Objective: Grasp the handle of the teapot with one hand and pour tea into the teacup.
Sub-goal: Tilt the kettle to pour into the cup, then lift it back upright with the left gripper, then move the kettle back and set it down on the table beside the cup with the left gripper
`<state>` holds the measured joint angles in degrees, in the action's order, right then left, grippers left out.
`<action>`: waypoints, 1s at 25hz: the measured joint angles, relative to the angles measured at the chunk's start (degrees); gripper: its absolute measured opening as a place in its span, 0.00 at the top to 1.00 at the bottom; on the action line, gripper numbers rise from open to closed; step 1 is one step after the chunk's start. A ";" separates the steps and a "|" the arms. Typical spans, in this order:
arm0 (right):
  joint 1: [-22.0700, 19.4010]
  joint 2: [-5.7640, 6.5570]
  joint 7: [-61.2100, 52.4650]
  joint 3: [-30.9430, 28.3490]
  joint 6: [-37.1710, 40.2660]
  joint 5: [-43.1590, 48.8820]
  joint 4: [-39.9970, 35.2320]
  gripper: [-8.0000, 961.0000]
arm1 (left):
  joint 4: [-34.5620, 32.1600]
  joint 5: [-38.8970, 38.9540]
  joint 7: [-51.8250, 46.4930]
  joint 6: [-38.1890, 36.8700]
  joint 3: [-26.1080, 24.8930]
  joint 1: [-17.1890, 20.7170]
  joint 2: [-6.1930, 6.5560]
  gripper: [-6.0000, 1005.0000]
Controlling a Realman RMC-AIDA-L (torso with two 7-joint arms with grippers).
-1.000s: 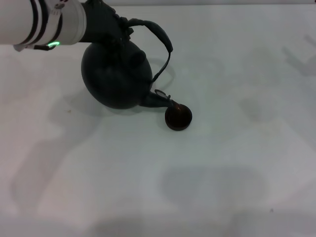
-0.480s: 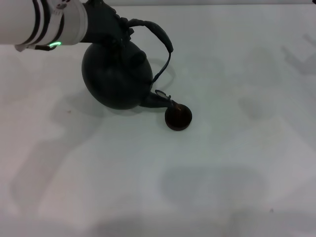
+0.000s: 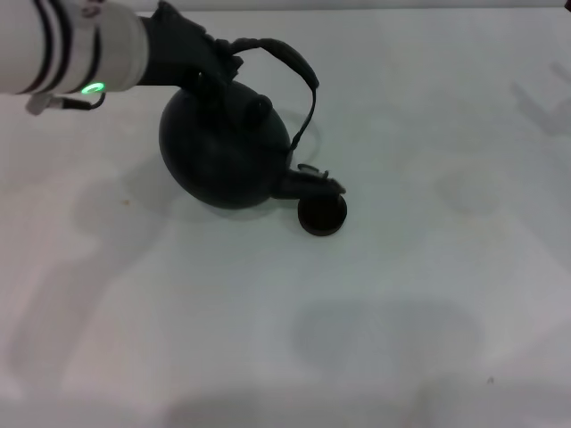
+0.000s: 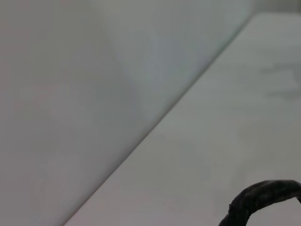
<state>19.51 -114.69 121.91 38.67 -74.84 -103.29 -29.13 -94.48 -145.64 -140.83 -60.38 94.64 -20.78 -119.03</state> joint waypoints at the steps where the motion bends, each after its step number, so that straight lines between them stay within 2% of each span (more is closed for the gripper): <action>1: 0.00 0.00 0.00 0.00 0.03 0.06 0.01 0.11 | -0.03 1.25 -0.03 0.34 -0.50 0.62 -0.01 0.85; 2: 0.00 0.00 0.00 0.00 0.07 0.12 0.01 0.11 | -0.03 1.25 -0.03 0.34 -0.50 0.62 -0.01 0.85; 9: 0.00 0.00 -0.15 0.23 0.49 0.29 0.05 0.11 | 0.45 11.79 3.02 4.51 -5.29 7.49 0.09 0.85; 12: 0.00 0.00 -0.27 0.52 0.70 0.30 0.05 0.11 | 1.18 15.19 5.40 5.49 -6.36 8.86 0.09 0.85; 13: 0.00 0.00 -0.42 0.66 0.79 0.40 0.05 0.11 | 3.41 22.41 10.38 6.13 -8.59 10.23 0.11 0.85; 25: -0.27 0.00 -2.04 1.57 0.26 1.23 0.04 0.11 | 19.32 46.53 38.21 5.83 -16.88 13.01 0.09 0.85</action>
<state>19.24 -114.69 119.87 40.24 -74.58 -102.05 -29.09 -75.17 -99.11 -102.62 -54.55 77.76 -7.78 -118.94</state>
